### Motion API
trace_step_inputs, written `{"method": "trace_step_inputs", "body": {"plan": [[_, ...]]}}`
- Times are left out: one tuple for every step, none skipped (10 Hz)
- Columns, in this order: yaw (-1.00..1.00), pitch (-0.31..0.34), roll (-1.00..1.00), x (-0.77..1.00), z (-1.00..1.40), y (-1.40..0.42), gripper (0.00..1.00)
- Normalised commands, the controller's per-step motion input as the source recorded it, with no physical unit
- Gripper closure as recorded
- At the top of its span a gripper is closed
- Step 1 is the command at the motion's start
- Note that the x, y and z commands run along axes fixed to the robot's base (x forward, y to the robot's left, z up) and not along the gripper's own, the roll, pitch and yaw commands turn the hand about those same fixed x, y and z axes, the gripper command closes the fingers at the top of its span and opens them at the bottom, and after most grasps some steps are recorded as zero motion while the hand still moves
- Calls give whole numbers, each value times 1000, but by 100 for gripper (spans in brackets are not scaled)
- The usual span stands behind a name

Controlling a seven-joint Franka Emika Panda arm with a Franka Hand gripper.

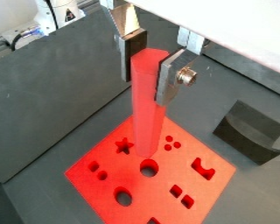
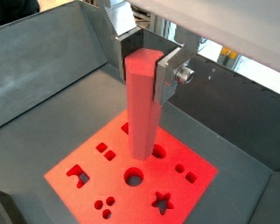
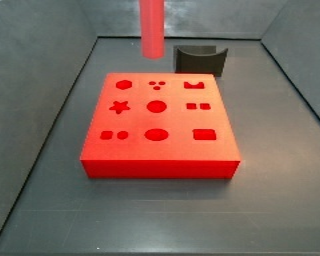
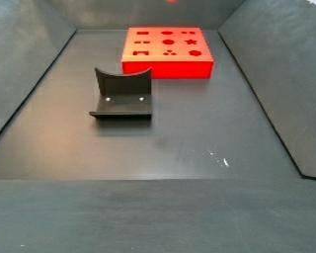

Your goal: Insert the hexagon object.

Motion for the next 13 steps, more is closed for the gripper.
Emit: {"method": "trace_step_inputs", "body": {"plan": [[-131, 0, 63, 0, -386, 300, 100], [-169, -90, 0, 0, -743, 774, 100], [-83, -121, 26, -134, -709, 871, 100], [-17, -134, 0, -211, -777, 866, 100], [0, -130, 0, -477, -703, 740, 100], [0, -123, -1, -634, -580, 506, 100], [0, -107, 0, -694, -523, 331, 100], [0, -150, 0, -517, -323, 0, 100], [123, -140, 61, -306, -191, -211, 100], [71, -107, 34, -217, -171, -154, 100], [0, -67, 0, -57, -131, -23, 100], [6, -56, 33, 17, -206, 0, 100], [14, -57, 36, 17, -229, 146, 100]]}}
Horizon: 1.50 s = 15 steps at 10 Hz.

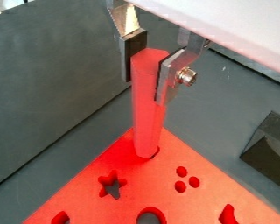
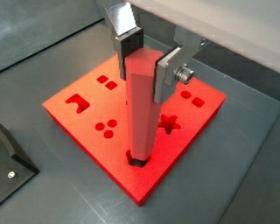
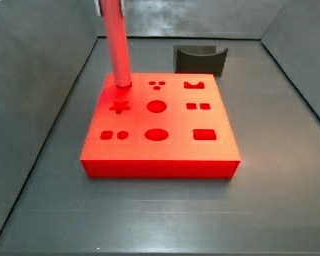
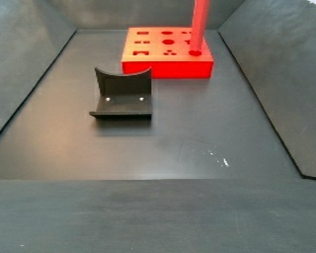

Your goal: Insert the hexagon object.

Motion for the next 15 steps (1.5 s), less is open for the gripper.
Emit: {"method": "trace_step_inputs", "body": {"plan": [[17, -49, 0, 0, -206, 209, 100], [6, -20, 0, -26, -186, 123, 100], [0, 0, 0, 0, -86, 0, 100], [0, 0, 0, 0, -11, -34, 100], [0, 0, 13, 131, -86, -49, 100], [0, 0, 26, 194, -114, -49, 100], [0, 0, 43, 189, -129, -57, 100], [0, 0, 64, 200, -140, -49, 100], [0, 0, 66, 74, -83, 0, 100], [0, 0, 0, 31, 0, 0, 100], [0, -9, 86, 0, -434, 0, 100], [0, -66, 79, 0, -660, 0, 100], [0, -99, 74, 17, -789, 0, 100], [0, -101, 64, 23, -794, 0, 100], [11, -106, 54, 20, -794, 0, 100]]}}
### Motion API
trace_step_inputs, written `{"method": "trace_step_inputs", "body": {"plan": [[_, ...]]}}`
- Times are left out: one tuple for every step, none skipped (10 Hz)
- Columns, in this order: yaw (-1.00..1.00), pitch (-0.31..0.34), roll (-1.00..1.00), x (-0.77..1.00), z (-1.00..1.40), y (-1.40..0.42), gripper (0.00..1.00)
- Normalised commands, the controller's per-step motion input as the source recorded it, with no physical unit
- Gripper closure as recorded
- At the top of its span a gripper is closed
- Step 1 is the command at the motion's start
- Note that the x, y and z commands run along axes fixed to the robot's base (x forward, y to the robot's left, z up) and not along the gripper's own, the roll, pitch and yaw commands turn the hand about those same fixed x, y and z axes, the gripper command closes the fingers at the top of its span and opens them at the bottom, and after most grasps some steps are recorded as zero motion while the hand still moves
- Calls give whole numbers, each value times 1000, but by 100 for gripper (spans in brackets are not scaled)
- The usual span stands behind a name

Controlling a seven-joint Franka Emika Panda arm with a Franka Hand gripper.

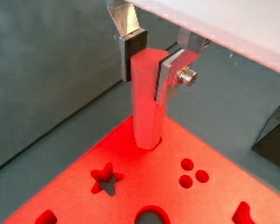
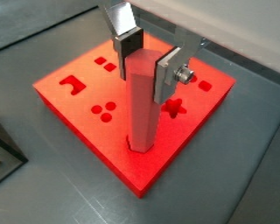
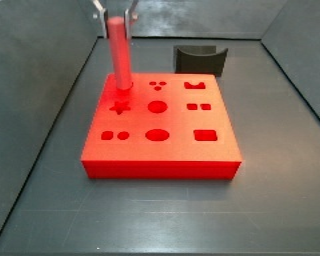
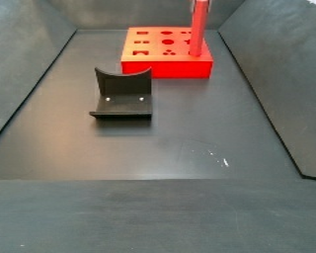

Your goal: Insert the hexagon object.

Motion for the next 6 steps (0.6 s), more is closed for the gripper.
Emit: {"method": "trace_step_inputs", "body": {"plan": [[6, -106, 71, 29, -834, 0, 100], [6, -141, 63, 0, -926, 0, 100], [9, -151, 50, 0, -946, 0, 100], [0, -159, 30, 0, -940, 0, 100], [0, -4, 0, 0, -57, 0, 100], [0, 0, 0, 0, 0, 0, 100]]}}
